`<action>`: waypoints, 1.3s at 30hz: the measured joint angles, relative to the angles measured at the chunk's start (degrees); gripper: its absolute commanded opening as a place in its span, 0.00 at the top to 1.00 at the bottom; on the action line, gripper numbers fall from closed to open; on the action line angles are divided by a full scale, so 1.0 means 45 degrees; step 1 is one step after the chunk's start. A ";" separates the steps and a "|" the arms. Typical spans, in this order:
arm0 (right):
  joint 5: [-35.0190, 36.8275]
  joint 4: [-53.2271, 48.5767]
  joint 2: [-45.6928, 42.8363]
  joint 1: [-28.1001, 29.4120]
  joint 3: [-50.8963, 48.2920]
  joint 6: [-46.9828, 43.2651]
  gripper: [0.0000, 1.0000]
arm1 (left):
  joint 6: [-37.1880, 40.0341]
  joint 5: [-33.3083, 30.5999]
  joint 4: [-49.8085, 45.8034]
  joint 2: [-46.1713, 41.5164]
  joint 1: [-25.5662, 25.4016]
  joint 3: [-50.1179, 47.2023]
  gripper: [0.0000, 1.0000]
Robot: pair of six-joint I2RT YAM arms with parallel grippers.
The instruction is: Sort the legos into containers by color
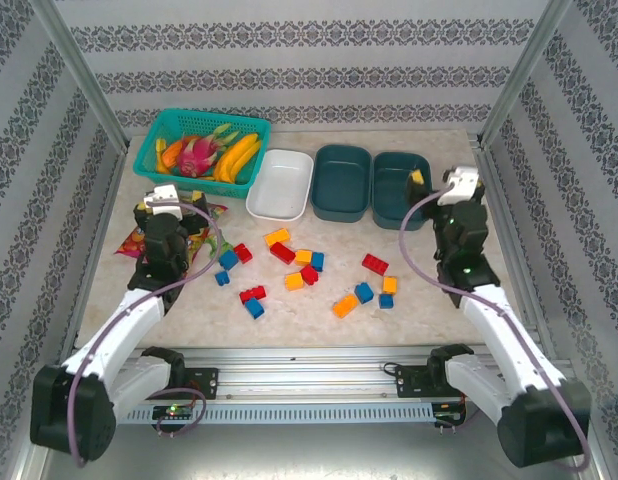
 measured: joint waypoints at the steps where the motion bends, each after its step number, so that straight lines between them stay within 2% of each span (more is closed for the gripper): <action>1: 0.0073 -0.1345 -0.0058 0.0175 0.1350 0.1001 0.02 | -0.0175 -0.0102 -0.0534 -0.0427 -0.0287 0.0384 0.00; 3: -0.0170 -0.3968 -0.0112 0.0044 0.3619 0.2997 0.02 | -0.1404 -0.0199 -0.2263 -0.1078 -0.0554 0.1224 0.00; 4: -0.0787 -0.4745 -0.0243 -0.0301 0.4114 0.3910 0.02 | -0.2419 -0.0199 -0.3687 -0.1379 -0.0549 0.1914 0.00; 7: -0.2108 -0.7266 -0.0685 -0.0719 0.4138 0.5542 0.11 | -0.4464 0.0646 -0.5479 -0.1851 -0.0442 0.2827 0.00; 9: -0.2186 -0.9554 -0.0146 -0.0044 0.4240 0.6071 0.16 | -0.5319 0.1695 -0.6504 -0.1661 -0.0442 0.3225 0.00; 12: -0.2161 -1.2570 0.1112 0.1273 0.4473 0.6241 0.12 | -0.5785 0.4187 -0.8034 -0.0175 -0.0491 0.4260 0.00; 14: -0.2215 -1.4124 0.1535 0.1914 0.4473 0.6295 0.10 | -0.5727 0.5158 -0.8626 0.0597 -0.0787 0.4556 0.00; 17: -0.2361 -1.5640 0.1642 0.2385 0.4425 0.6373 0.10 | -0.5489 0.5960 -0.9724 0.0539 -0.1345 0.4648 0.00; 22: -0.2890 -1.6563 0.2035 0.2497 0.3653 0.6455 0.11 | -0.6305 0.5906 -1.0258 0.0117 -0.1418 0.5124 0.00; 28: -0.3473 -1.6378 0.3308 0.2497 0.2895 0.6353 0.13 | -0.7441 0.7873 -0.9612 0.0636 -0.1559 0.4099 0.00; 31: -0.3696 -1.5956 0.3944 0.2497 0.2458 0.6275 0.14 | -0.7490 0.8582 -0.9627 0.1209 -0.2516 0.3983 0.01; 35: -0.4065 -1.5232 0.4964 0.2225 0.1977 0.5945 0.21 | -0.7334 0.8995 -0.9636 0.1462 -0.4459 0.3968 0.05; 39: -0.4318 -1.4600 0.6256 0.1676 0.1899 0.5625 0.26 | -0.7310 0.9063 -0.9408 0.1700 -0.5411 0.3764 0.06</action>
